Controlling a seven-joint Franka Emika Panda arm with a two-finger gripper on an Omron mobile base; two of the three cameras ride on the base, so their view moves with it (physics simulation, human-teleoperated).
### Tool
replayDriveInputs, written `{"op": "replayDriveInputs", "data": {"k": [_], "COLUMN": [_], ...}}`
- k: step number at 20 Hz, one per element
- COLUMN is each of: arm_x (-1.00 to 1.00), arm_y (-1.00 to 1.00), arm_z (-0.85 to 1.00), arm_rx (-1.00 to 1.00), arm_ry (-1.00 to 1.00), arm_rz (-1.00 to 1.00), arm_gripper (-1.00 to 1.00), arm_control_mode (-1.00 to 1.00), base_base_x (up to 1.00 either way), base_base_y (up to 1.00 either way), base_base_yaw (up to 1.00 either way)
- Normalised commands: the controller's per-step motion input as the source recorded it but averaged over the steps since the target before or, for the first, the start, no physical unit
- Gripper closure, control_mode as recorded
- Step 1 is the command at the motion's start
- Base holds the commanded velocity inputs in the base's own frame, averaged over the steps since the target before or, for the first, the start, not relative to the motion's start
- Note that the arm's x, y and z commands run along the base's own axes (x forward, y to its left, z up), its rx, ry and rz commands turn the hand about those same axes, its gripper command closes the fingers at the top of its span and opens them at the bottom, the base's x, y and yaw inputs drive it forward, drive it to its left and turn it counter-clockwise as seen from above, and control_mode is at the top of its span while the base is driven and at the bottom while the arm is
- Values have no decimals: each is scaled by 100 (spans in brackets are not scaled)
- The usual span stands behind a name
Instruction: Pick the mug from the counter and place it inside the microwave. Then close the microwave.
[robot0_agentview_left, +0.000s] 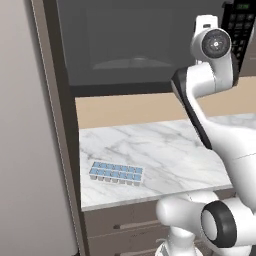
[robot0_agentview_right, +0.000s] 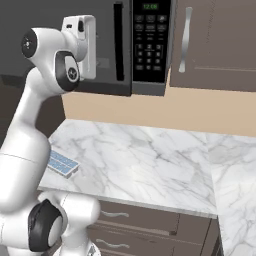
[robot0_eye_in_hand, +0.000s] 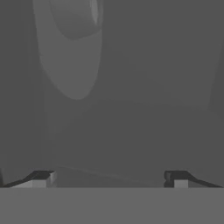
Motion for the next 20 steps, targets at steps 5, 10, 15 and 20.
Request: {"op": "replayDriveInputs", "data": {"k": [5, 10, 15, 20], "arm_x": [37, 39, 40, 20], "arm_y": [-16, -19, -19, -20], "arm_z": [0, 0, 0, 0], "arm_rx": [4, 3, 2, 1], "arm_ry": [0, 0, 0, 0], "arm_rz": [0, 0, 0, 0], "arm_gripper": [-100, -100, -100, -100], "arm_control_mode": [-100, -100, -100, -100], "base_base_x": [0, 0, 0, 0], "base_base_y": [0, 0, 0, 0], "base_base_yaw": [0, 0, 0, 0]}}
